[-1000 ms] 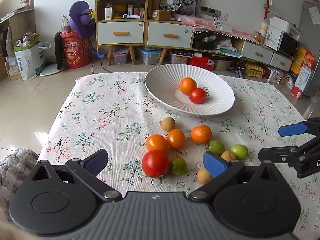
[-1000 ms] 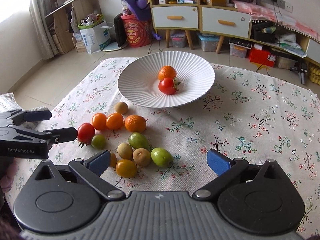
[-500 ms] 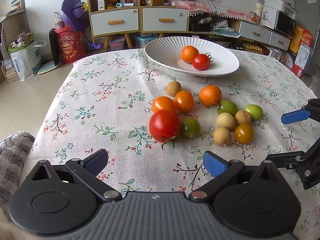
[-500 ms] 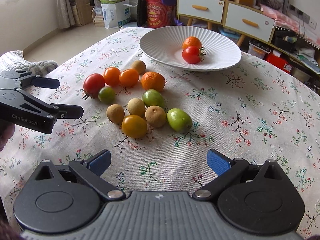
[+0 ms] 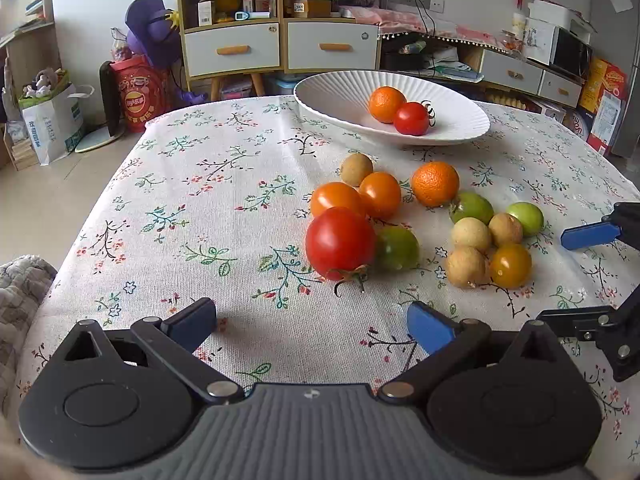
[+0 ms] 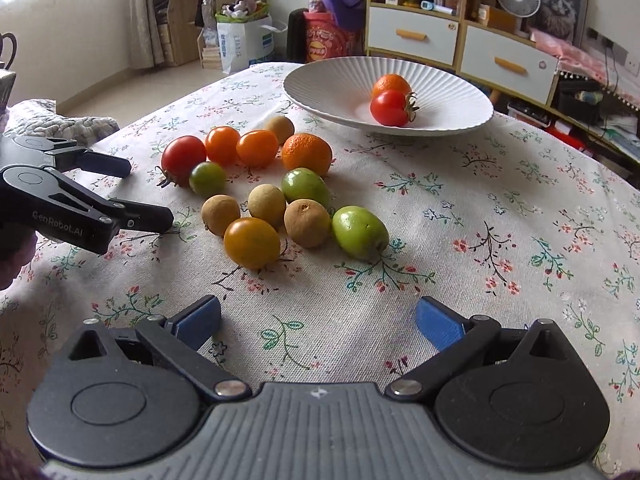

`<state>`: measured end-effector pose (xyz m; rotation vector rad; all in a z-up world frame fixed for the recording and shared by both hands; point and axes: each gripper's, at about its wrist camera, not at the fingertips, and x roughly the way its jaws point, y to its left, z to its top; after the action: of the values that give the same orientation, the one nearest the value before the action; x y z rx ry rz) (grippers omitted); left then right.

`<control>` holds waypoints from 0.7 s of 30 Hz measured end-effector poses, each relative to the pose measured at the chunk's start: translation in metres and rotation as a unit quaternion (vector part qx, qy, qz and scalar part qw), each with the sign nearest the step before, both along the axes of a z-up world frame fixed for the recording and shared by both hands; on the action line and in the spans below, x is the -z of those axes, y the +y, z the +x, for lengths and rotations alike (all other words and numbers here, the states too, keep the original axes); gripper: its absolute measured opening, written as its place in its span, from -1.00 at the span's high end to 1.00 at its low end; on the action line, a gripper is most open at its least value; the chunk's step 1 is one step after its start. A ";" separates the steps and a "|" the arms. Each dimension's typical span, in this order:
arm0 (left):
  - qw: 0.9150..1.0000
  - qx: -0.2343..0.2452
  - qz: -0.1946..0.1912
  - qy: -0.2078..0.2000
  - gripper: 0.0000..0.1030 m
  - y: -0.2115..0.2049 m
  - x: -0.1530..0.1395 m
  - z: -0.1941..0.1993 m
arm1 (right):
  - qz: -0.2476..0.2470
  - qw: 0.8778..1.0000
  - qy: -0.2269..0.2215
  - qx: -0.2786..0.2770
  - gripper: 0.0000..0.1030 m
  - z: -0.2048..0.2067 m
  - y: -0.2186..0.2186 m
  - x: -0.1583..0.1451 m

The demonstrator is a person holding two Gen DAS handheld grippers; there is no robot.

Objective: Organize fruits
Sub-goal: 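Grasp a large red tomato with the left tool while the right tool grasps a green lime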

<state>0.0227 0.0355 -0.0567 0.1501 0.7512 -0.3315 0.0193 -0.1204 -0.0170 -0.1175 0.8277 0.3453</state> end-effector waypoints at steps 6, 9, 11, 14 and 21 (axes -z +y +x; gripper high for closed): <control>1.000 -0.024 -0.005 -0.007 -0.64 0.004 -0.004 0.007 | 0.001 1.000 -0.011 0.026 -0.81 0.011 -0.009 -0.002; 1.000 -0.022 -0.007 -0.010 -0.44 0.001 -0.005 0.010 | 0.001 0.999 -0.018 0.029 -0.56 0.015 -0.009 -0.004; 1.000 -0.019 -0.007 -0.013 -0.33 -0.002 -0.006 0.012 | 0.000 0.999 -0.022 0.028 -0.39 0.017 -0.009 -0.004; 1.000 -0.011 -0.007 -0.016 -0.17 -0.006 -0.006 0.013 | -0.003 0.999 -0.027 0.025 -0.18 0.021 -0.010 -0.005; 1.000 -0.005 -0.009 -0.015 0.03 -0.011 -0.008 0.018 | -0.001 0.999 -0.030 0.015 0.10 0.025 -0.008 -0.008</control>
<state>0.0411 0.0244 -0.0488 0.1340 0.7198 -0.3248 0.0446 -0.1285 -0.0093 -0.1173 0.7697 0.3116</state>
